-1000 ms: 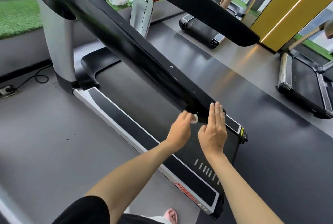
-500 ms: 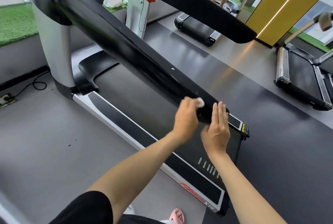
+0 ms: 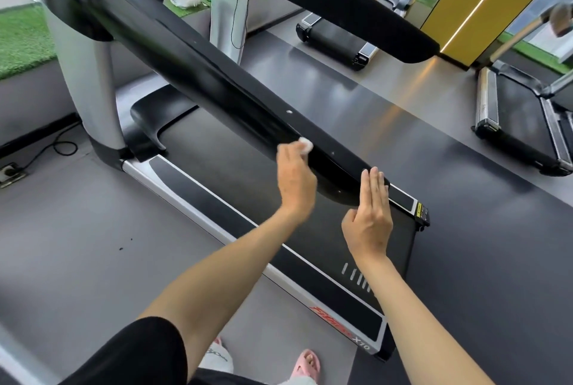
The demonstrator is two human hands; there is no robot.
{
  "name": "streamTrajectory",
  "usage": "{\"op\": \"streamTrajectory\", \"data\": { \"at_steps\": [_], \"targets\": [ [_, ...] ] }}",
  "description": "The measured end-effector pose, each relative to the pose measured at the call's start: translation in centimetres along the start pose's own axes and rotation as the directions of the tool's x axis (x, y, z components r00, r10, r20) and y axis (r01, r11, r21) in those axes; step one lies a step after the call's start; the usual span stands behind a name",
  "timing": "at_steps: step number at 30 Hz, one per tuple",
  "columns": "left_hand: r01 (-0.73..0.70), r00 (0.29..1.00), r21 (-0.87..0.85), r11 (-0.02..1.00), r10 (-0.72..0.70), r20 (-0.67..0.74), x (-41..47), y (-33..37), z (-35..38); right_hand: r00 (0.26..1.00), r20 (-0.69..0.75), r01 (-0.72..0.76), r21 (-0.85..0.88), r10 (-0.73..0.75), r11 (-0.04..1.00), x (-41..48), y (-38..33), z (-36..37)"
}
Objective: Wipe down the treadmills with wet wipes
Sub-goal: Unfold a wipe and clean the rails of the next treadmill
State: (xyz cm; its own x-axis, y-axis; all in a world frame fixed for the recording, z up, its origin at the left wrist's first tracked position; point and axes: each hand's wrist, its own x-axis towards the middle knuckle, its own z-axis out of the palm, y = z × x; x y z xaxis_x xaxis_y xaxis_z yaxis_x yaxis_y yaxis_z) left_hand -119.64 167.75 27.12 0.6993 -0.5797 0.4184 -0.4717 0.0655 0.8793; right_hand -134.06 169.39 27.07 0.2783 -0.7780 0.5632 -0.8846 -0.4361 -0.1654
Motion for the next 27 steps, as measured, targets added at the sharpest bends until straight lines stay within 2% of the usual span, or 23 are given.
{"op": "streamTrajectory", "data": {
  "at_steps": [1,2,4,5,6,7,9,10,12,15,17,19,21,22,24,25,27],
  "targets": [
    [-0.124,0.987,-0.011,0.992,0.125,0.102,-2.2,0.3,0.6,1.0,0.002,0.019,0.004,-0.019,1.0,0.1,0.2,0.0],
    [-0.228,0.945,-0.04,0.973,0.231,0.233,-4.2,0.4,1.1,0.999,-0.001,0.038,0.013,-0.038,0.999,0.2,0.5,0.0],
    [-0.347,0.808,-0.084,0.934,0.344,0.479,-7.4,0.0,1.5,0.998,-0.026,0.053,0.068,-0.051,0.996,0.3,1.1,0.0],
    [-0.381,0.762,-0.078,0.921,0.36,0.537,-8.4,-0.5,1.5,0.998,-0.031,0.058,0.104,-0.055,0.993,0.3,1.6,-0.1],
    [-0.395,0.762,-0.055,0.917,0.36,0.538,-8.9,-1.1,1.3,0.997,-0.027,0.074,0.131,-0.071,0.989,0.3,2.2,-0.2],
    [-0.376,0.802,-0.019,0.927,0.335,0.494,-8.9,-1.6,1.0,0.995,-0.02,0.103,0.149,-0.101,0.984,0.3,2.7,-0.4],
    [-0.209,0.935,0.057,0.976,0.182,0.306,-7.6,-2.1,-0.1,0.986,-0.019,0.164,0.172,-0.163,0.971,0.5,3.7,-0.6],
    [-0.097,0.979,0.079,0.992,0.081,0.189,-6.3,-2.1,-0.5,0.984,-0.024,0.178,0.179,-0.177,0.968,0.6,3.9,-0.6],
    [0.072,0.997,0.05,0.996,-0.071,-0.026,-3.2,-1.6,-0.7,0.984,-0.041,0.18,0.209,-0.175,0.961,0.6,3.8,-0.5],
    [0.132,0.971,-0.044,0.99,-0.138,-0.195,-1.4,0.9,1.0,0.982,-0.063,0.188,0.275,-0.177,0.943,0.5,3.9,-0.2],
    [0.025,0.987,-0.025,0.999,-0.029,-0.156,-3.2,2.5,2.5,0.971,-0.089,0.237,0.288,-0.22,0.928,0.7,4.5,-0.2],
    [-0.165,0.986,0.032,0.986,0.164,0.036,-6.7,2.8,3.5,0.954,-0.125,0.295,0.272,-0.271,0.916,1.0,5.0,-0.1],
    [-0.341,0.921,0.092,0.936,0.313,0.233,-9.5,1.2,3.7,0.939,-0.164,0.336,0.259,-0.301,0.906,1.2,5.2,0.1],
    [-0.377,0.891,0.128,0.917,0.322,0.32,-10.5,-0.1,3.6,0.937,-0.173,0.341,0.253,-0.304,0.905,1.2,5.2,0.3],
    [-0.361,0.88,0.223,0.905,0.252,0.401,-11.4,-2.0,2.7,0.937,-0.178,0.338,0.241,-0.3,0.91,1.1,5.2,0.6],
    [-0.315,0.905,0.276,0.908,0.2,0.375,-11.3,-2.7,2.0,0.938,-0.179,0.333,0.24,-0.295,0.912,1.0,5.2,0.7],
    [-0.08,0.979,0.319,0.944,0.015,0.203,-9.9,-3.2,0.6,0.945,-0.179,0.313,0.239,-0.275,0.919,1.0,5.2,0.9]
  ]
}}
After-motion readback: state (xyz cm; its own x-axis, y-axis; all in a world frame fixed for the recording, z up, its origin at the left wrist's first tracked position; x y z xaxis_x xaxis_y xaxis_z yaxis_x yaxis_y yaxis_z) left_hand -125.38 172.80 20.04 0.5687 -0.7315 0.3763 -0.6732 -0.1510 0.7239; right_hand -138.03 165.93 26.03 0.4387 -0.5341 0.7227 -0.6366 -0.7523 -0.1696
